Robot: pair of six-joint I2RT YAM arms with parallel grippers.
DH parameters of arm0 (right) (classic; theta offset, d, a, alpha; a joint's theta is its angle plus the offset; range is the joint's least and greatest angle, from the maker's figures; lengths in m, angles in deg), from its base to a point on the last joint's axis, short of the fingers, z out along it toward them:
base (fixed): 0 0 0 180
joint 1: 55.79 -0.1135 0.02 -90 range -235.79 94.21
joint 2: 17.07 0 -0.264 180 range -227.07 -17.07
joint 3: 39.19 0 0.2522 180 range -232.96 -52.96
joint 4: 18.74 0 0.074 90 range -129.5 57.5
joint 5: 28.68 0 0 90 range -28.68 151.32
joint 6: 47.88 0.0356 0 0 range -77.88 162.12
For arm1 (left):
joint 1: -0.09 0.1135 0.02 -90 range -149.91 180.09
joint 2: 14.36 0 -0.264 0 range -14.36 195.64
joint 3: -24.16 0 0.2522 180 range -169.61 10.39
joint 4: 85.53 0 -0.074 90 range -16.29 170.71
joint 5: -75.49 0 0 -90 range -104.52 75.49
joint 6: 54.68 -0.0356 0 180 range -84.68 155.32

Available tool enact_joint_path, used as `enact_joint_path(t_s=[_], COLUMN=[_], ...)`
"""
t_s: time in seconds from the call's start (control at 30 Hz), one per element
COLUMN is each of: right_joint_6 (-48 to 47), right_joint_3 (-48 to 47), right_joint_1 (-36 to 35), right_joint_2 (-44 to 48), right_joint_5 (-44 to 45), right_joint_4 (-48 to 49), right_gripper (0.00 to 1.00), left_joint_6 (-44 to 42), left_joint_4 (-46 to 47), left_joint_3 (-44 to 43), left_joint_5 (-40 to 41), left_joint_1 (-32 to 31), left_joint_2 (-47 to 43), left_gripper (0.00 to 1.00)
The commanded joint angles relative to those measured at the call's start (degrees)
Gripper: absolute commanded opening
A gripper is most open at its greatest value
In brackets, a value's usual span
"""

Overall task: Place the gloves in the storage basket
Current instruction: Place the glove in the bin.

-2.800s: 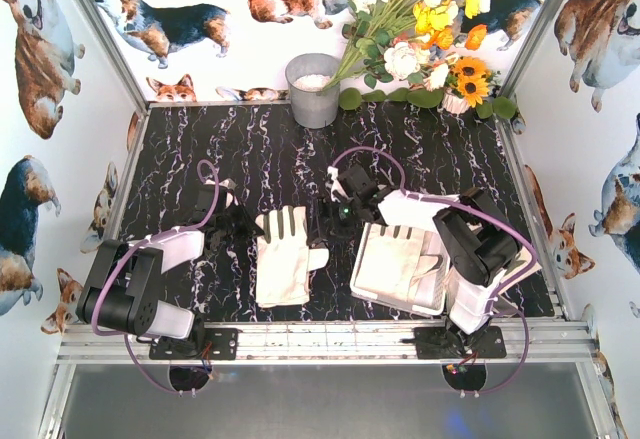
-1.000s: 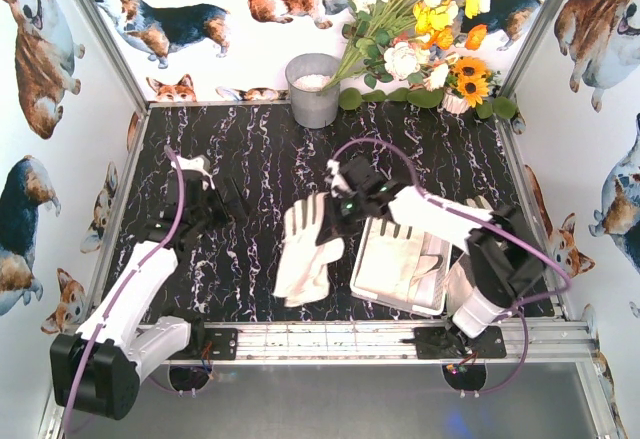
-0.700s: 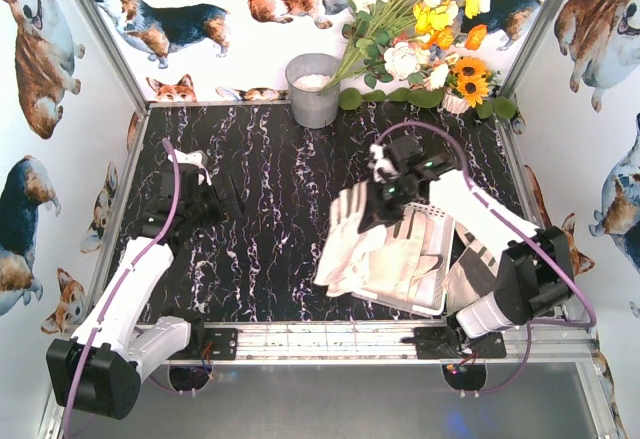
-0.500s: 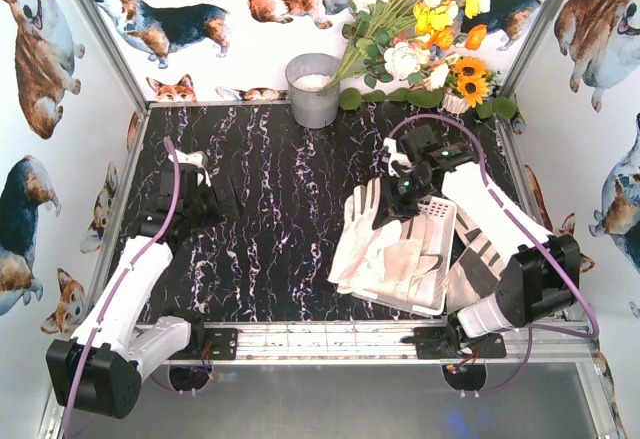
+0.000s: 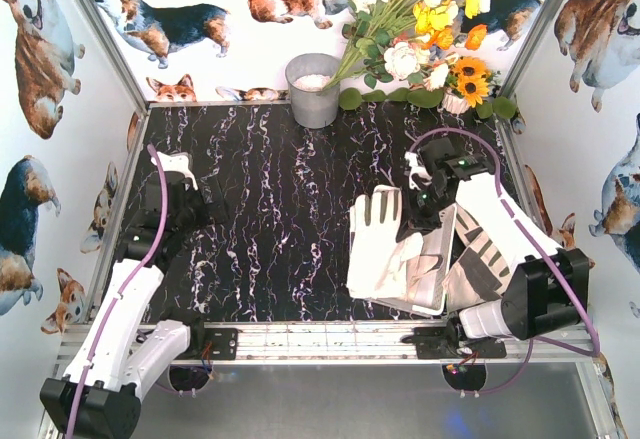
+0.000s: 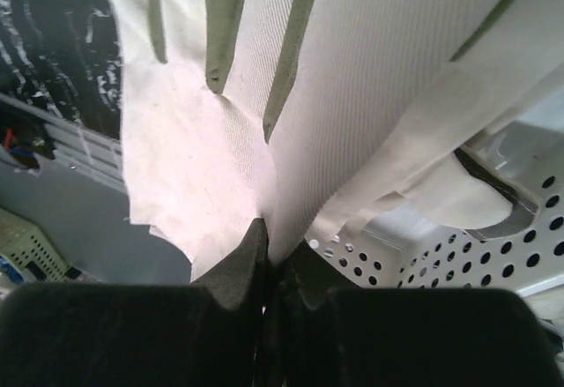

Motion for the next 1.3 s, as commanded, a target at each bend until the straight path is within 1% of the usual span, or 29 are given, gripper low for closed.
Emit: enact_joint_path(t_s=[0.0, 0.27, 0.4, 0.6, 0.73, 0.87, 1.0, 1.27], right_joint_6=[1.0, 7.6, 8.6, 7.3, 8.2, 9.2, 11.3, 16.1], right_joint_3=[1.6, 7.8, 9.5, 10.4, 10.6, 10.8, 11.3, 13.6], right_joint_1=[0.2, 0.3, 0.4, 0.4, 0.4, 0.4, 0.4, 0.4], right_joint_2=[1.3, 2.8, 2.4, -0.1, -1.2, -1.0, -0.6, -1.3], right_joint_5=[5.8, 12.2, 14.3, 16.8, 19.2, 18.6, 18.3, 19.1], right_joint_4=[5.1, 12.6, 14.5, 14.1, 13.1, 12.0, 11.4, 13.1], right_gripper=[0.0, 0.0, 0.0, 0.0, 0.0, 0.0, 0.0, 0.0], left_joint_6=[-1.0, -1.1, -1.3, -1.2, -1.2, -1.3, -1.3, -1.4], left_joint_4=[1.1, 1.1, 0.9, 0.9, 0.8, 0.8, 0.9, 0.7], left_joint_3=[1.5, 1.4, 1.5, 1.5, 1.5, 1.6, 1.5, 1.6], left_joint_5=[2.4, 3.3, 3.6, 3.7, 3.7, 3.8, 3.9, 4.2], left_joint_1=[0.8, 0.9, 0.9, 0.9, 0.9, 0.9, 0.9, 0.9], left_joint_2=[-0.9, -1.2, -1.5, -1.7, -1.8, -1.9, -1.9, -2.4], left_gripper=[1.0, 1.0, 1.0, 1.0, 1.0, 1.0, 1.0, 1.0])
